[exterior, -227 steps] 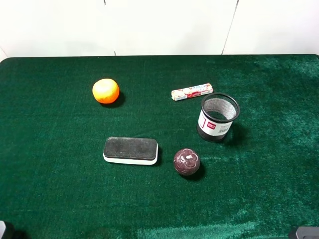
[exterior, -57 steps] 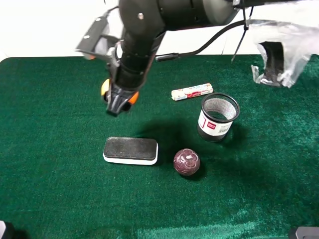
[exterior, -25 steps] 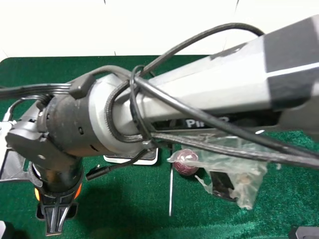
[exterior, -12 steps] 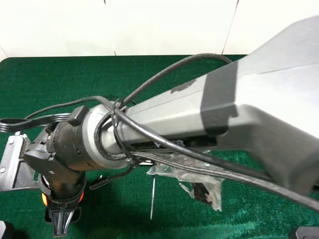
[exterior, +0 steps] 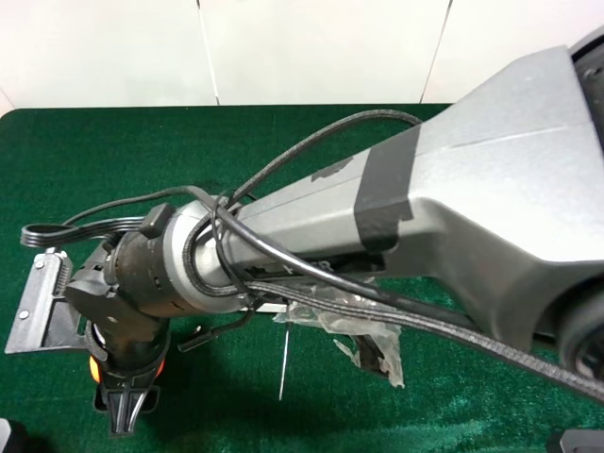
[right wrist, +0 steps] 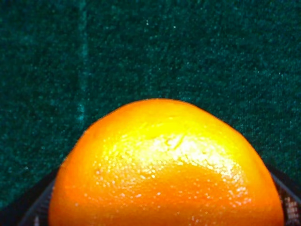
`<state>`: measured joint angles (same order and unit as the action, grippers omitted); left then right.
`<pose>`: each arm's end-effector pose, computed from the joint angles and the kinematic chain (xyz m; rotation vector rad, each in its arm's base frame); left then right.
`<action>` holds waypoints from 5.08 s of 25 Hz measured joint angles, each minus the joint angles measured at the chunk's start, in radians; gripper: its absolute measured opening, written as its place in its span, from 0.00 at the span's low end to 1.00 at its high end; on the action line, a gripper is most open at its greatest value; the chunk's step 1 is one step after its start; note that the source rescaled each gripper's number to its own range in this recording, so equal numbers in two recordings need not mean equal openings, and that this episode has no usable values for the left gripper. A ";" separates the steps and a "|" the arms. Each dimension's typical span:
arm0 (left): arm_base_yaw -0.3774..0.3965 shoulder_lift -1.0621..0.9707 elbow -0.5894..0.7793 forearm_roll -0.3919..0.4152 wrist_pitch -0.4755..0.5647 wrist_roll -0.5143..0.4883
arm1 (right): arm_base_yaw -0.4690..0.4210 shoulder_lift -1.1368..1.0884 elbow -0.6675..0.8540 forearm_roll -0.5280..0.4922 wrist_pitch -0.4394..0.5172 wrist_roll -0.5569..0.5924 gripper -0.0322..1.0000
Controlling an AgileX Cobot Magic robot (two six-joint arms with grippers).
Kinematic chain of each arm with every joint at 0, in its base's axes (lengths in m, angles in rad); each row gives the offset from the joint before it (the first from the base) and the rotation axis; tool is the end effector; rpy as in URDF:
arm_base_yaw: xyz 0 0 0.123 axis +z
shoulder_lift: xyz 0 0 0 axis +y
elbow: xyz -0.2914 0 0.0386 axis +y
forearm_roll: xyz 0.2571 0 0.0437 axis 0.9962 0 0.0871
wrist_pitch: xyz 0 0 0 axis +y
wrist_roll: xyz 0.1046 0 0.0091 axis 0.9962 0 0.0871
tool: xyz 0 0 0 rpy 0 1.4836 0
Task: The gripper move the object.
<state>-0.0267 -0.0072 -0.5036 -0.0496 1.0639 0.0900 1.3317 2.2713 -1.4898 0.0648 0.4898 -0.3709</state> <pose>0.0048 -0.0047 0.2762 0.1214 2.0321 -0.0195 0.1083 0.4576 0.0737 -2.0594 1.8998 0.3052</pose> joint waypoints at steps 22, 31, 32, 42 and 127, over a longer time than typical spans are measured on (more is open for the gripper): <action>0.000 0.000 0.000 0.000 0.000 0.000 | 0.000 0.001 0.000 0.008 -0.017 0.000 0.03; 0.000 0.000 0.000 0.000 0.000 0.000 | 0.000 0.002 0.000 0.008 -0.017 -0.013 0.03; 0.000 0.000 0.000 0.000 0.000 0.000 | 0.000 0.002 0.000 0.008 -0.017 -0.017 0.03; 0.000 0.000 0.000 0.000 0.000 0.000 | 0.000 0.002 0.000 0.008 -0.025 -0.023 0.32; 0.000 0.000 0.000 0.000 0.000 0.000 | -0.716 -1.705 0.908 -0.322 0.734 0.652 0.99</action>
<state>-0.0267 -0.0072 -0.5036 -0.0496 1.0639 0.0900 0.6155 0.5660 -0.5820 -0.2574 1.2238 0.2812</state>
